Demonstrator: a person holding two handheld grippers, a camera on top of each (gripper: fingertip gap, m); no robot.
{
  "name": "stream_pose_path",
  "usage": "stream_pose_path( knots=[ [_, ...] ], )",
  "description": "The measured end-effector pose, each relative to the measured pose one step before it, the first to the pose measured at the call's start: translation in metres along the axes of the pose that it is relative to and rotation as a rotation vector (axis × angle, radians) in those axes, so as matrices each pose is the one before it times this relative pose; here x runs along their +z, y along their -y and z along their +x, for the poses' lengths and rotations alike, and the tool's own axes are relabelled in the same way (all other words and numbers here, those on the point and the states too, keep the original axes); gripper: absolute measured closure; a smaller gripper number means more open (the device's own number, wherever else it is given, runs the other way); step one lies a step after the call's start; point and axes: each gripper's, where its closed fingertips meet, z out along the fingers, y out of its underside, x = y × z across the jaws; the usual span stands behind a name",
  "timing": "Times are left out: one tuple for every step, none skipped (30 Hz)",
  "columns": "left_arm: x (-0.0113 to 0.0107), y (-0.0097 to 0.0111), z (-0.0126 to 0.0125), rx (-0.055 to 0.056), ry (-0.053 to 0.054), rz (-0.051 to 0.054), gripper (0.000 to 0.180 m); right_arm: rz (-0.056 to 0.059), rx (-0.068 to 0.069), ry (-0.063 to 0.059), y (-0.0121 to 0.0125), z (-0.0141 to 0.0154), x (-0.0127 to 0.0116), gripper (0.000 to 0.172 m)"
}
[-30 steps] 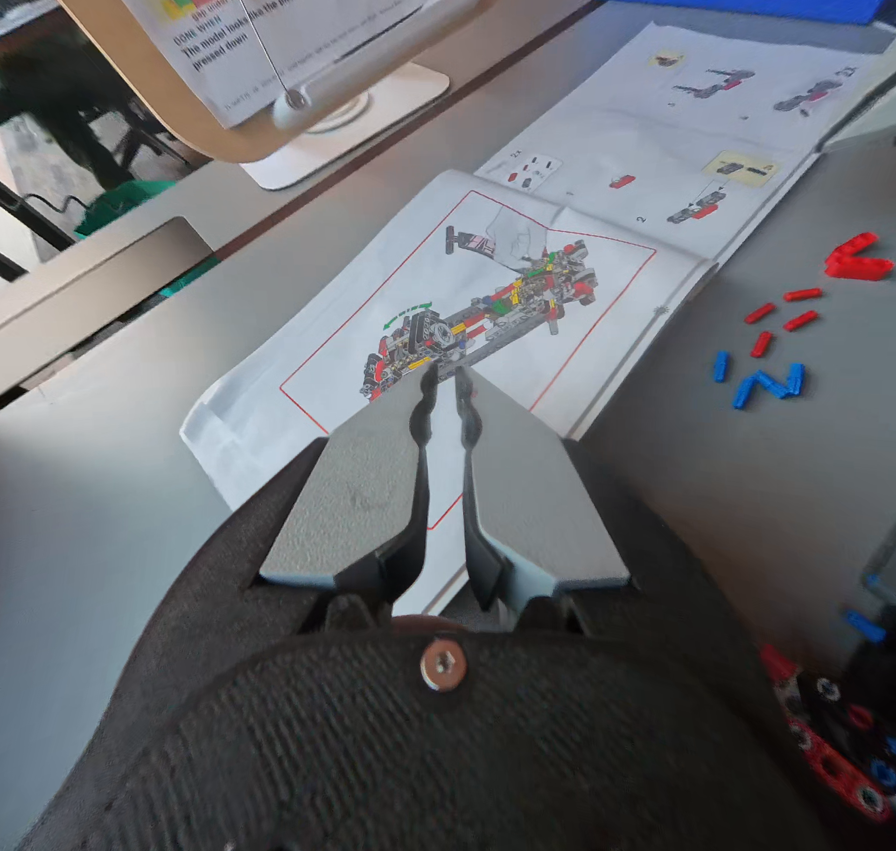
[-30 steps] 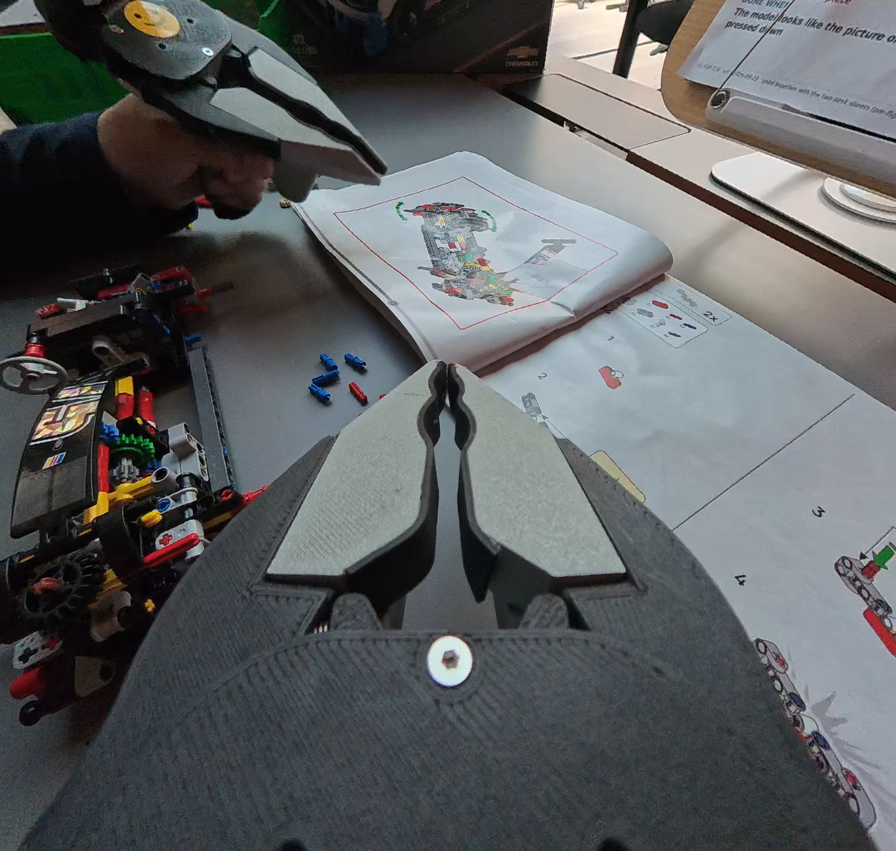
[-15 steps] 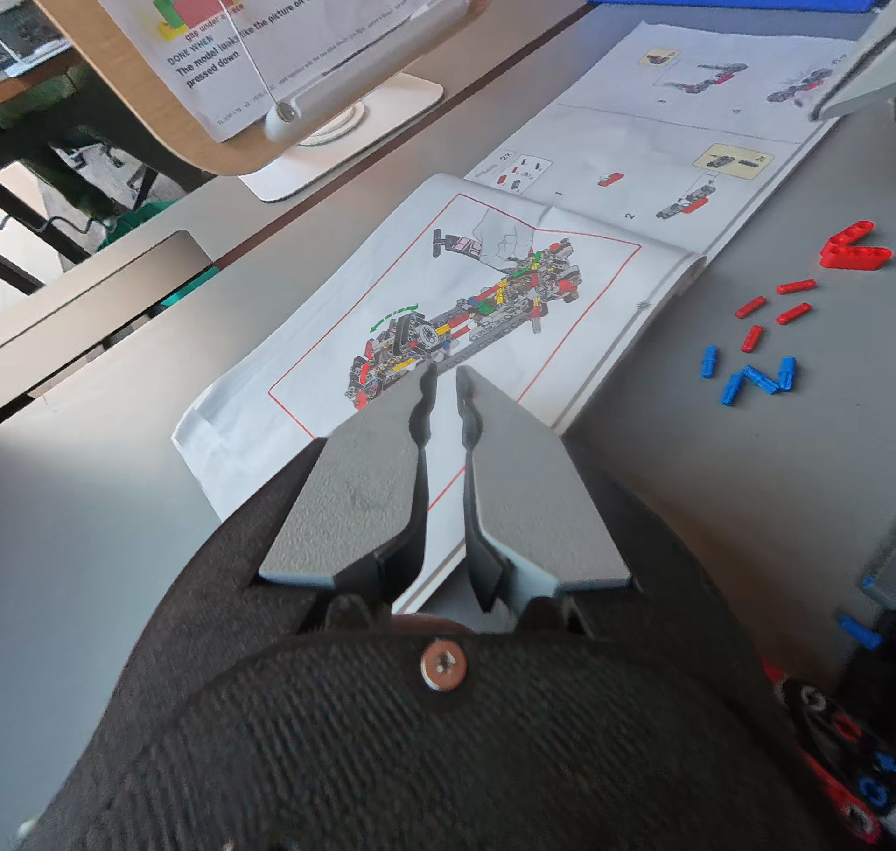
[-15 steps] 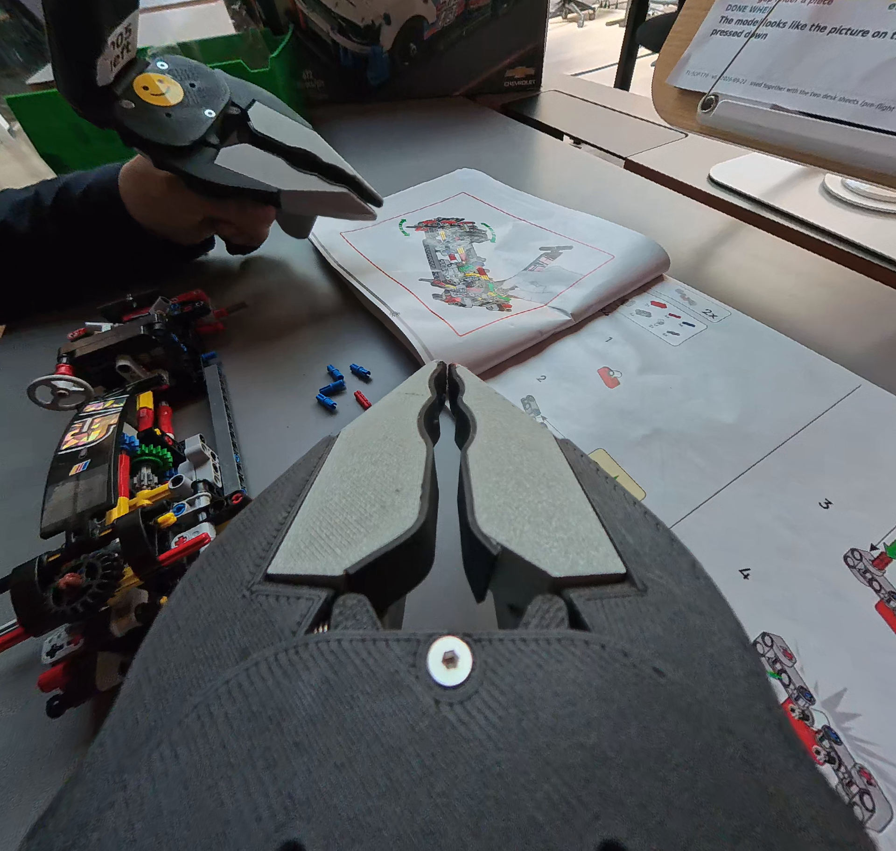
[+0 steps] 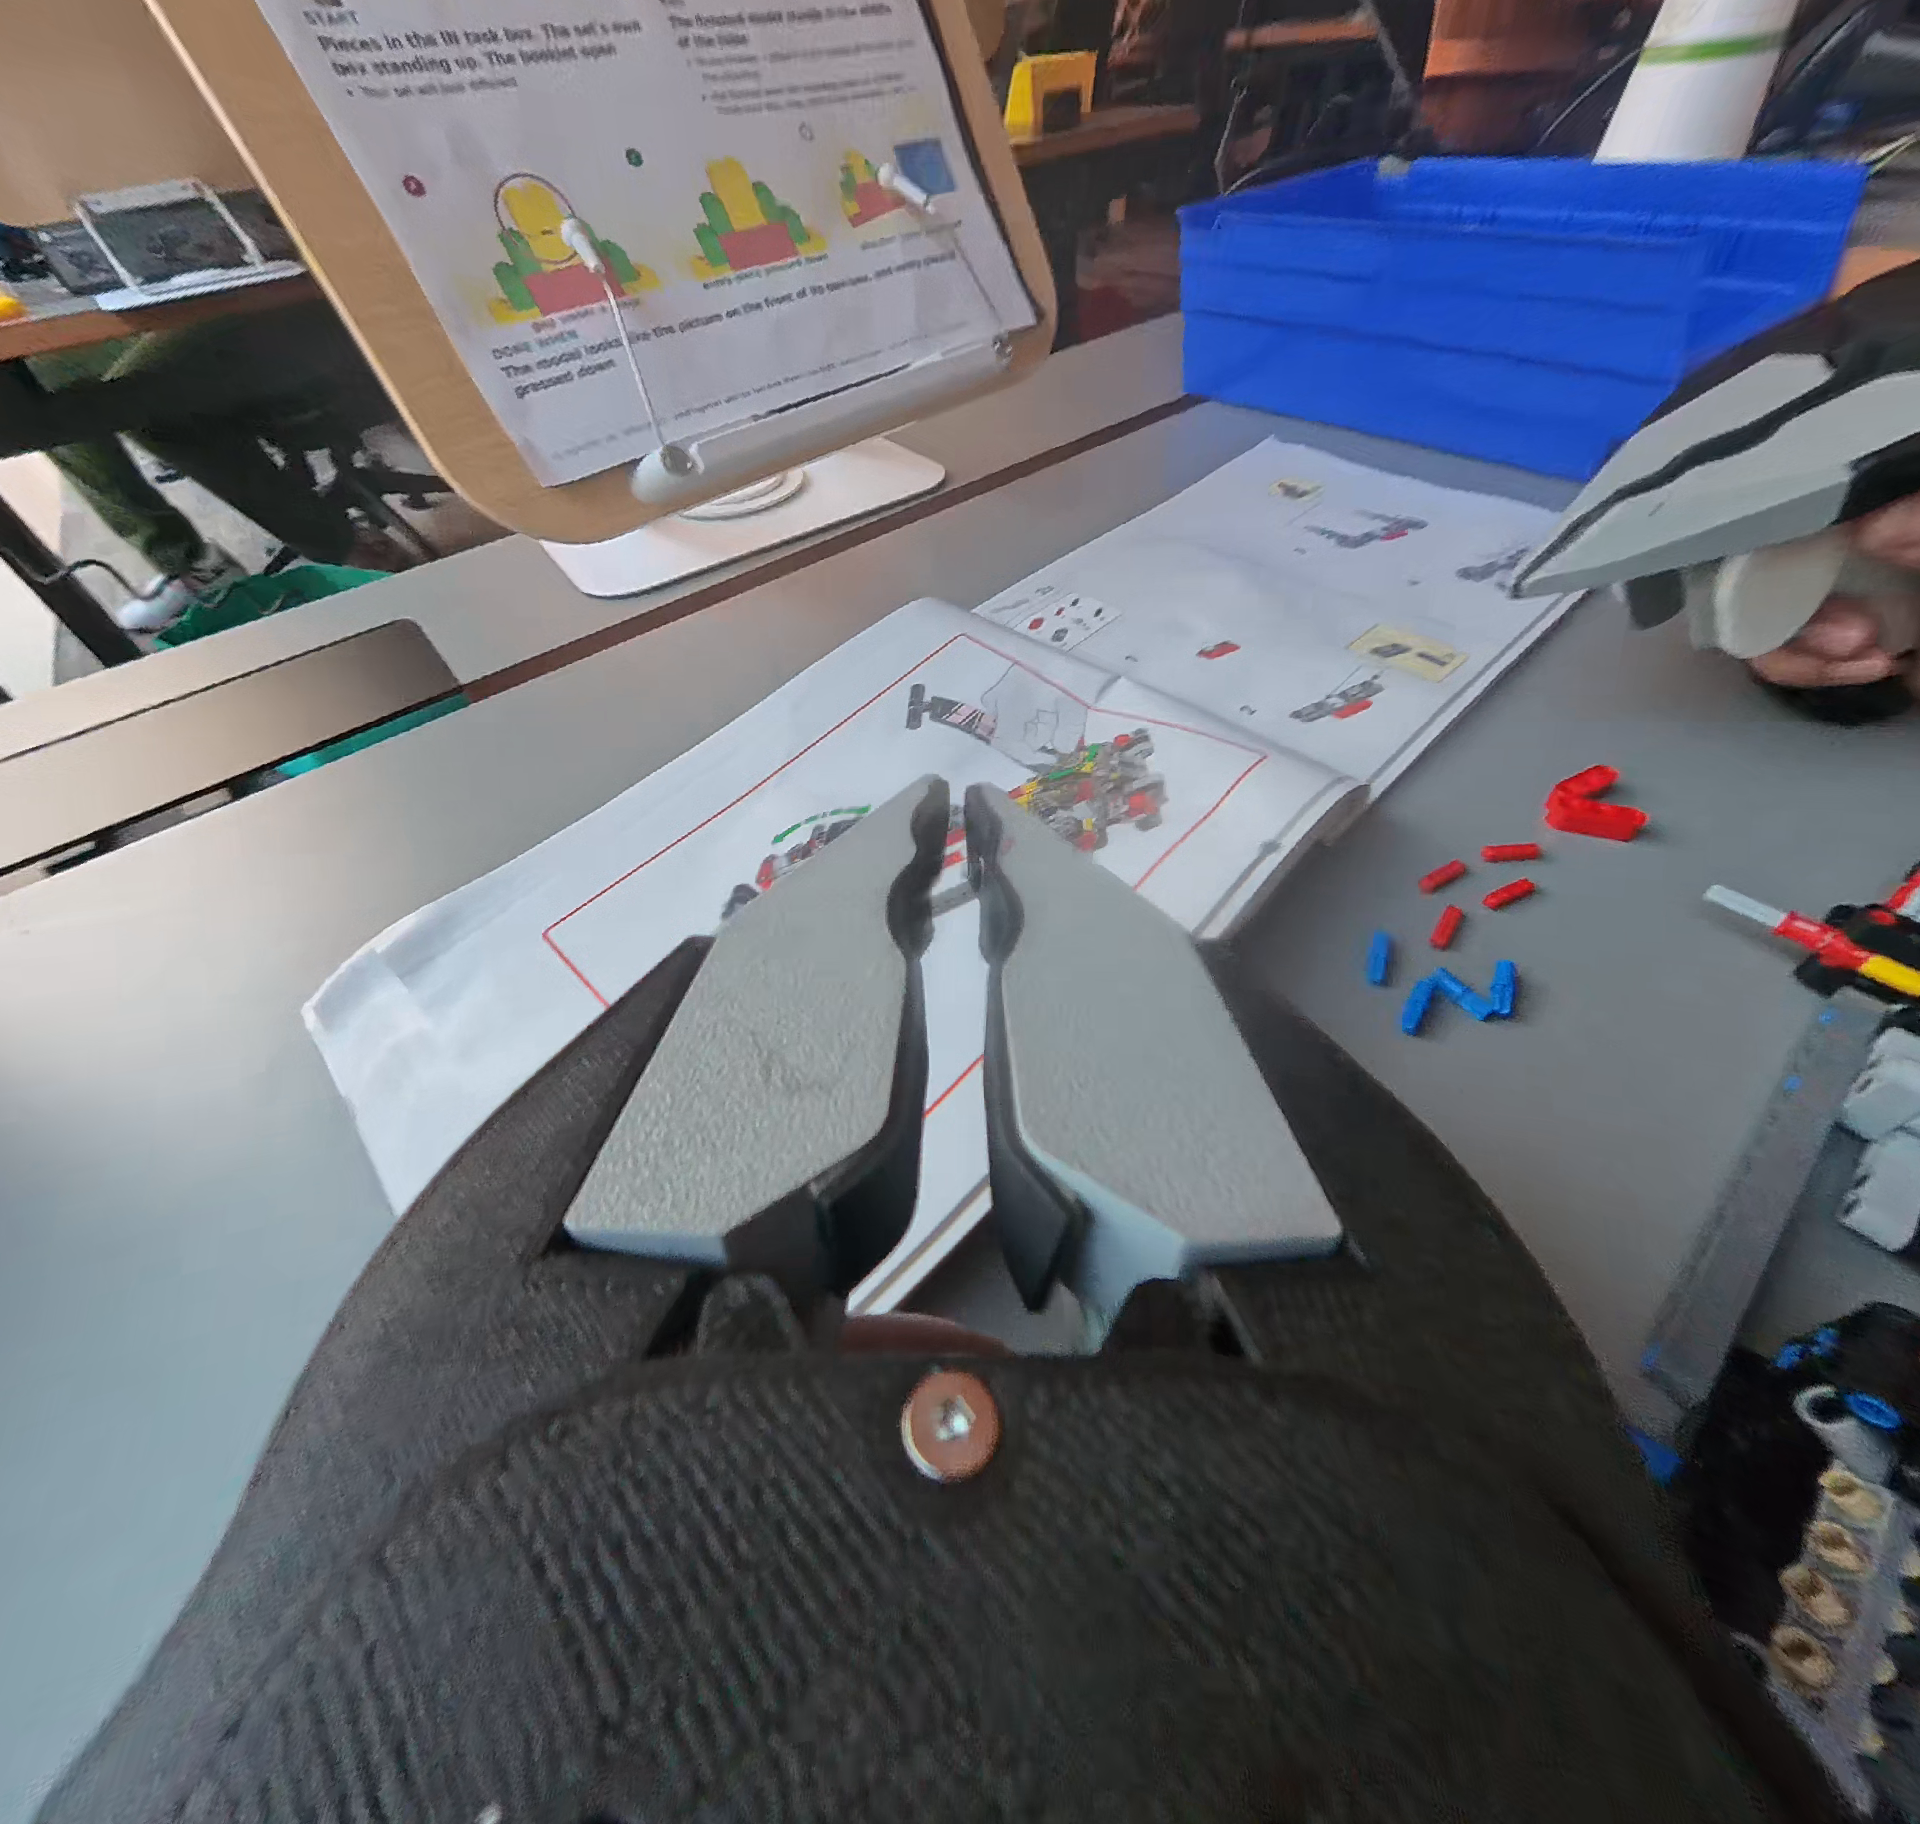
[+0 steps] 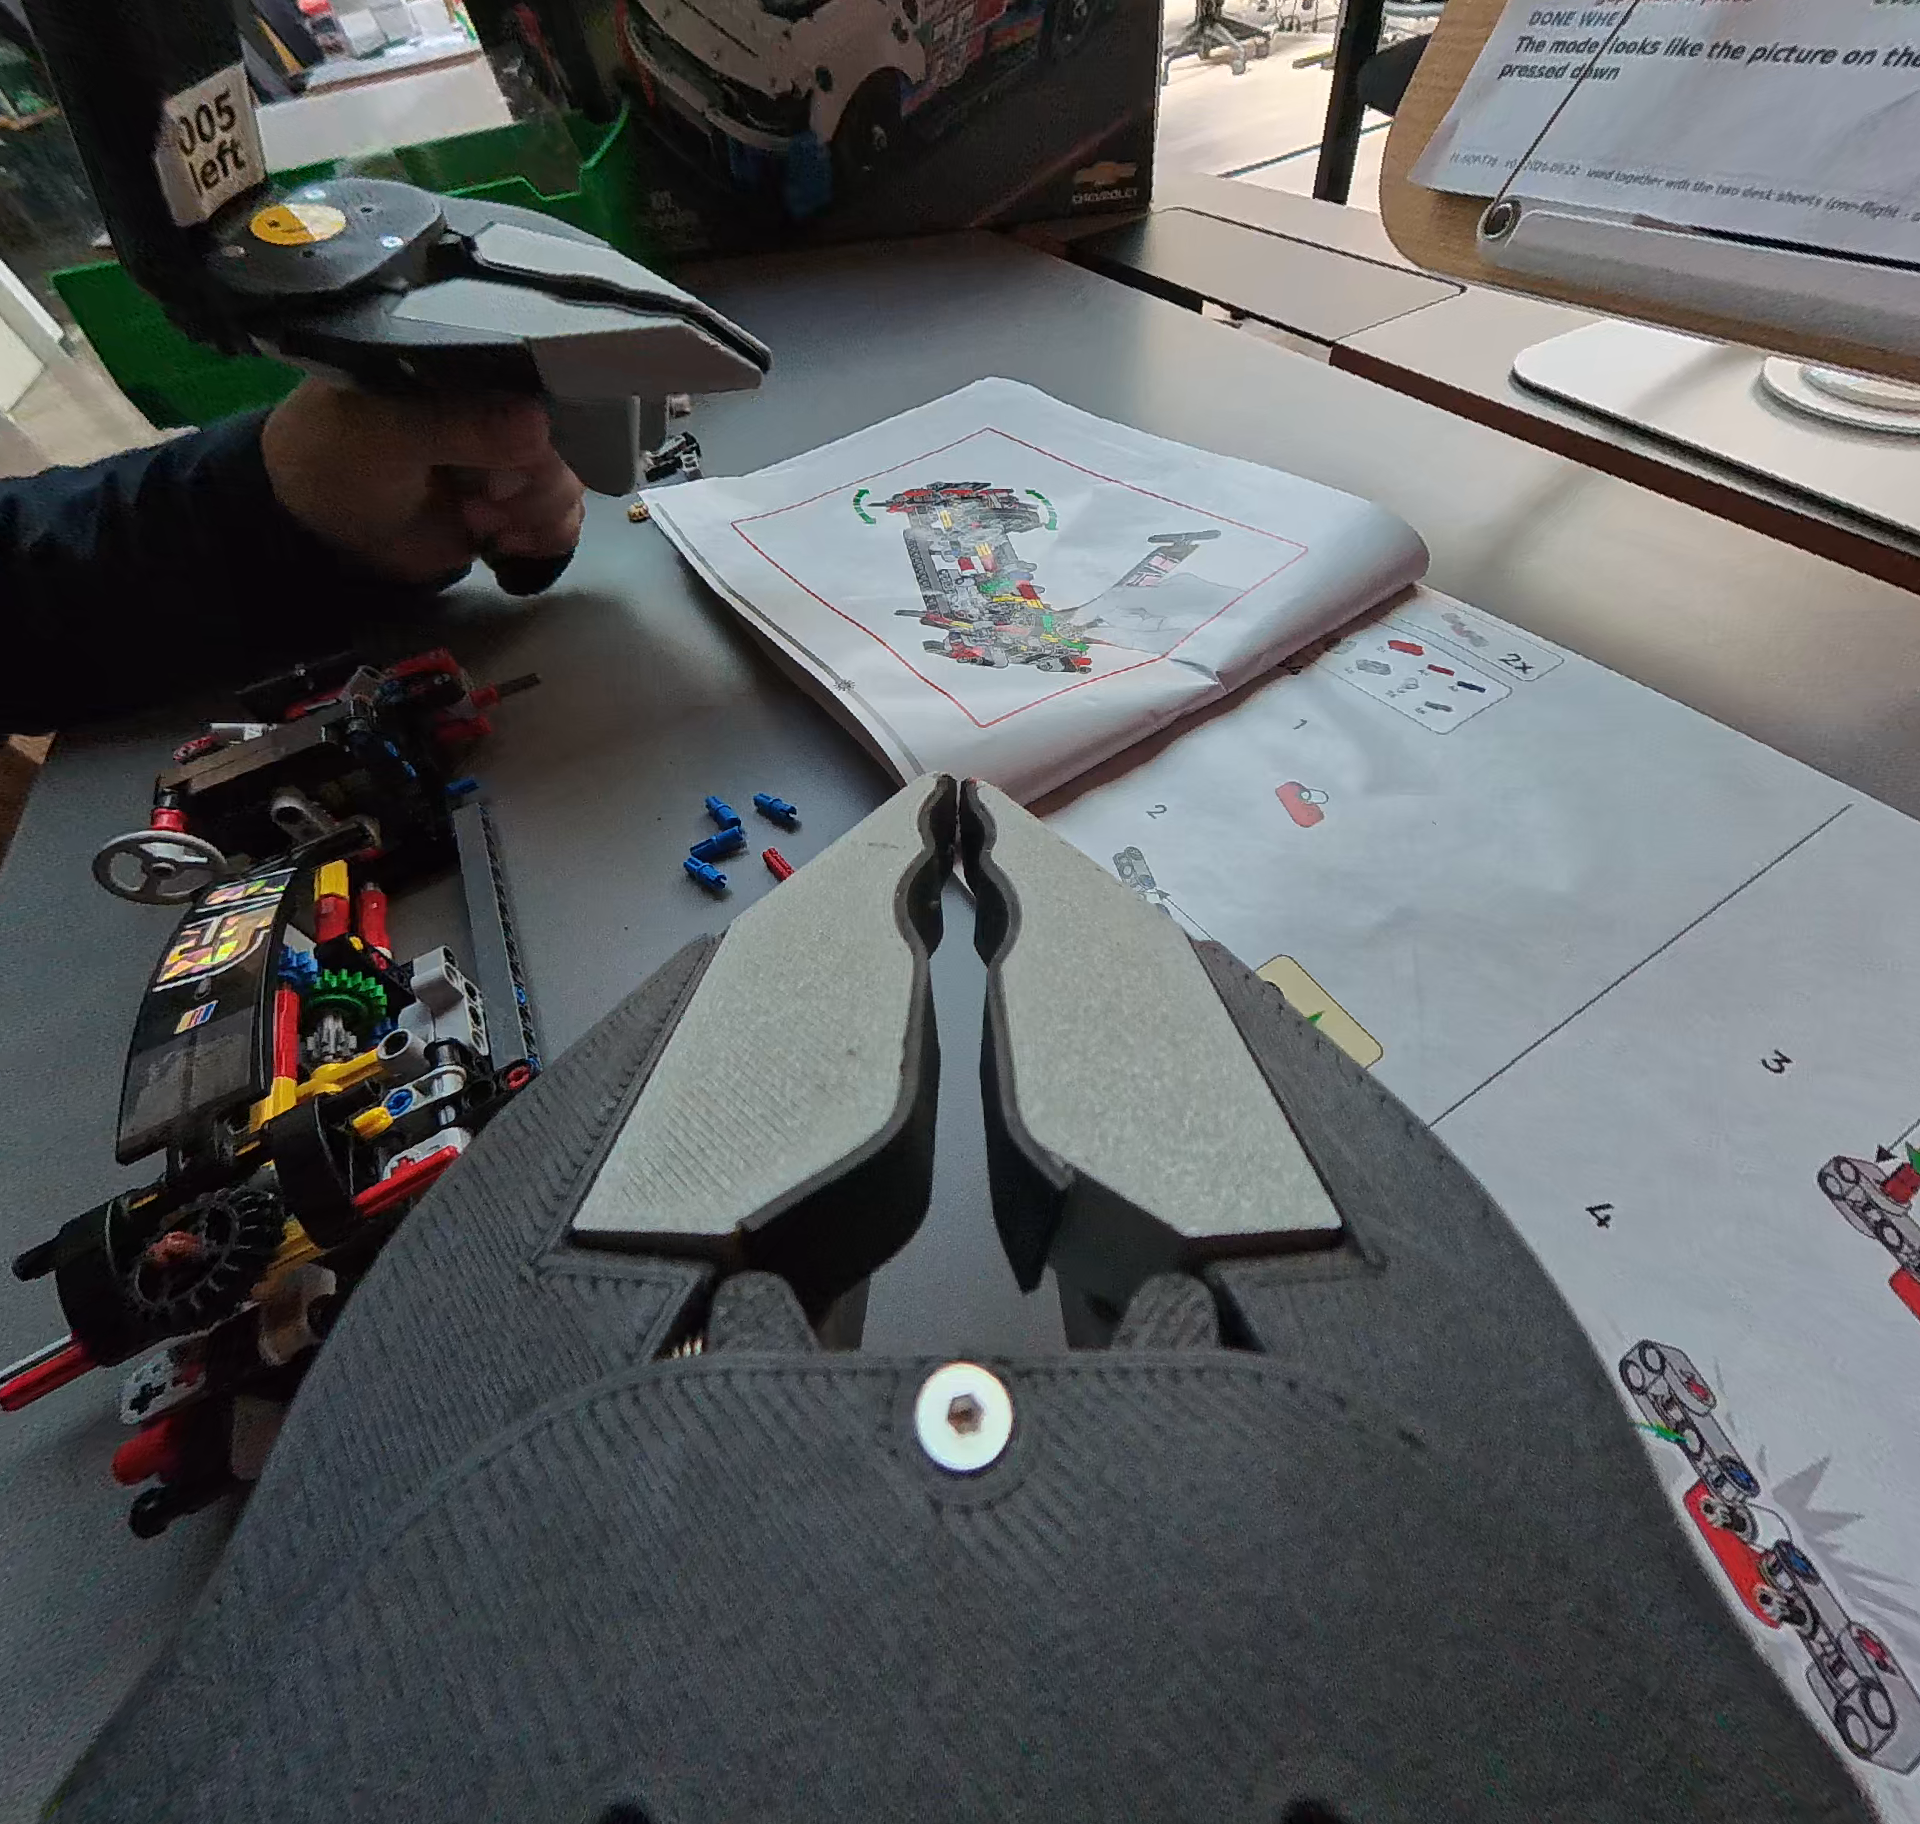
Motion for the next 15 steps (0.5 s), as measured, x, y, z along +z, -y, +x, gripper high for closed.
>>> stream_pose_path(
  knots=[
    [-0.00069,0.00216,0.00291,-0.0102,-0.0187,0.0137,0.180,-0.0007,0.0004,0.0002,-0.00006,0.00000,0.00007,0.172],
    [-0.00050,0.00102,0.00160,-0.0066,-0.0096,0.0057,0.180,-0.0008,-0.0004,0.0001,-0.00008,-0.00001,0.00004,0.172],
    [-0.00024,0.00080,0.00099,-0.0021,-0.0044,0.0050,0.180,-0.0002,-0.0012,-0.0004,-0.00005,-0.00007,0.00002,0.172],
    [-0.00031,0.00027,0.00071,0.0018,-0.0021,0.0024,0.180,-0.0004,-0.0008,-0.0002,-0.00006,-0.00004,0.00003,0.172],
    [-0.00027,0.00018,0.00029,0.0032,0.0019,0.0022,0.180,-0.0012,0.0004,0.0006,-0.00009,-0.00009,0.00013,0.172],
    [0.00000,-0.00012,0.00088,0.0039,-0.0016,0.0010,0.180,-0.0010,0.0014,0.0010,-0.00017,0.00005,0.00004,0.172],
    [0.00013,-0.00036,0.00103,0.0036,-0.0046,-0.0026,0.180,-0.0003,0.0023,0.0012,-0.00007,0.00009,0.00002,0.172],
    [0.00022,-0.00011,0.00083,0.0027,-0.0038,-0.0015,0.180,0.0005,0.0026,0.0012,0.00012,0.00009,-0.00004,0.172],
    [0.00005,0.00008,0.00070,0.0021,-0.0045,0.0004,0.180,0.0017,0.0022,0.0004,0.00018,0.00023,-0.00026,0.172],
    [-0.00015,0.00025,0.00046,0.0006,-0.0030,0.0022,0.180,0.0021,0.0019,0.0000,0.00025,0.00018,-0.00016,0.172],
    [-0.00019,0.00044,0.00016,-0.0010,-0.0018,0.0038,0.180,0.0017,0.0016,0.0003,0.00029,0.00015,-0.00022,0.172],
    [-0.00003,0.00029,0.00028,-0.0013,-0.0021,0.0024,0.180,0.0011,0.0015,0.0002,0.00013,0.00015,-0.00014,0.172],
    [0.00008,-0.00009,0.00012,-0.0021,-0.0017,0.0001,0.180,0.0009,0.0013,0.0000,0.00012,0.00015,-0.00007,0.172],
    [0.00019,-0.00048,0.00031,-0.0015,-0.0026,-0.0016,0.180,0.0014,0.0008,-0.0007,0.00012,0.00014,-0.00018,0.172],
    [0.00029,-0.00047,0.00023,-0.0007,-0.0016,-0.0025,0.180,0.0031,0.0006,-0.0038,0.00040,0.00055,-0.00030,0.172]
  ],
)
